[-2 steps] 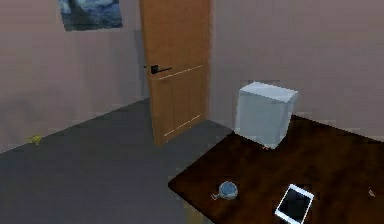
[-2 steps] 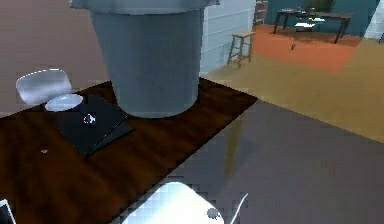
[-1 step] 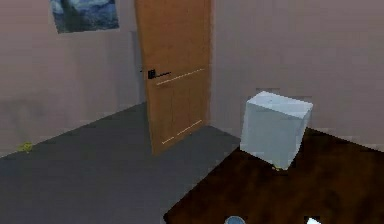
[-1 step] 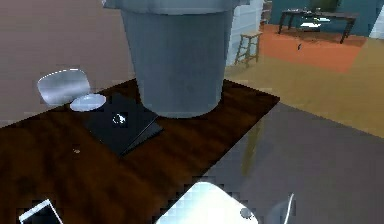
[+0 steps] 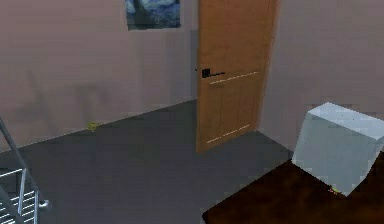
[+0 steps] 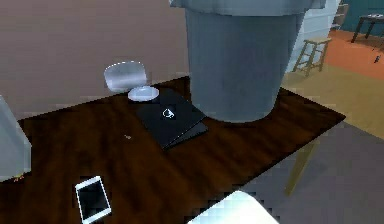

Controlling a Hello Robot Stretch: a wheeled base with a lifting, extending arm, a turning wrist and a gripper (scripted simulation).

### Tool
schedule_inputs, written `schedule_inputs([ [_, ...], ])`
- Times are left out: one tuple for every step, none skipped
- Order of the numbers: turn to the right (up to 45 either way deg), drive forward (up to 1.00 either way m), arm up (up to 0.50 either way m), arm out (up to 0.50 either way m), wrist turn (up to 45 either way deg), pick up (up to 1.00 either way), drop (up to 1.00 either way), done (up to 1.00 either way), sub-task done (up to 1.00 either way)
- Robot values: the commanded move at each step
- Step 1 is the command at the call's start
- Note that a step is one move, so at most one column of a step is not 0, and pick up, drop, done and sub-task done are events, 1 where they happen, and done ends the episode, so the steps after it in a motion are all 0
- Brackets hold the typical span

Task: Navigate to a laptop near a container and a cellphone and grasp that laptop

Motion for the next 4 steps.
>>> schedule_inputs([
  [0.0,0.00,0.50,0.00,0.0,0.00,0.00,0.00,0.00],
  [0.0,0.00,0.38,0.00,0.0,0.00,0.00,0.00,0.00],
  [0.0,0.00,0.00,0.40,0.0,0.00,0.00,0.00,0.00],
  [0.0,0.00,0.00,0.00,45.0,0.00,0.00,0.00,0.00],
])
